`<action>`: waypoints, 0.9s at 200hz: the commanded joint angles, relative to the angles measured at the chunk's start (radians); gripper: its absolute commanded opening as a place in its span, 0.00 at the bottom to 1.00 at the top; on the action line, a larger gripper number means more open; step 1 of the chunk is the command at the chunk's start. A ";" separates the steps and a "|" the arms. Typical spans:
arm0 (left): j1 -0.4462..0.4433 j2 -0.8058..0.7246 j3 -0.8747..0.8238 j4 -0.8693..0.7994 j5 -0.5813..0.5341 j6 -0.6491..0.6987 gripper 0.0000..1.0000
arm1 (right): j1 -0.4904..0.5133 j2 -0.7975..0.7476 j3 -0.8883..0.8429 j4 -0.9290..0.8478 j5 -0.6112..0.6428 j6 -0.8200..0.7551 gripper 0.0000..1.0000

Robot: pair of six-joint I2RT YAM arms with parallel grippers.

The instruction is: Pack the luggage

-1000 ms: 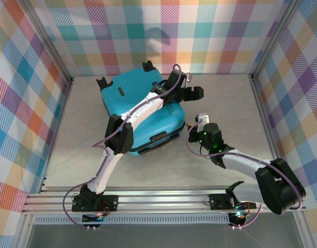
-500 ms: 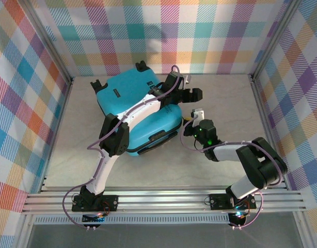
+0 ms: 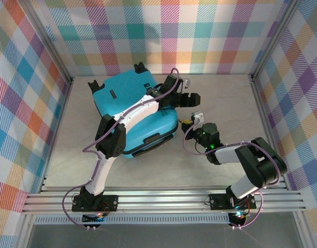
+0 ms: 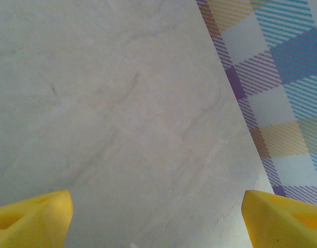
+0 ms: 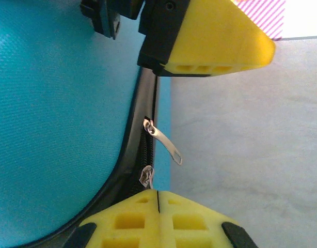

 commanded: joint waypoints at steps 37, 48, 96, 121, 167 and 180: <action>0.020 -0.388 -0.356 -0.121 -0.083 0.054 0.85 | 0.161 -0.167 -0.101 -0.045 0.085 -0.017 0.00; 0.021 -0.444 -0.396 -0.130 -0.092 0.059 0.85 | 0.208 -0.177 -0.106 -0.051 0.101 -0.016 0.00; 0.021 -0.640 -0.438 -0.167 -0.257 0.066 0.87 | 0.287 -0.155 -0.077 -0.031 0.116 -0.021 0.00; 0.022 -0.709 -0.501 -0.184 -0.392 0.051 0.87 | 0.285 -0.123 -0.043 -0.040 0.154 -0.063 0.00; 0.041 -0.751 -0.607 -0.183 -0.418 0.008 0.87 | 0.257 -0.041 0.009 -0.015 0.184 -0.098 0.00; 0.049 -0.761 -0.633 -0.174 -0.411 -0.002 0.87 | 0.246 -0.019 0.017 0.006 0.182 -0.101 0.00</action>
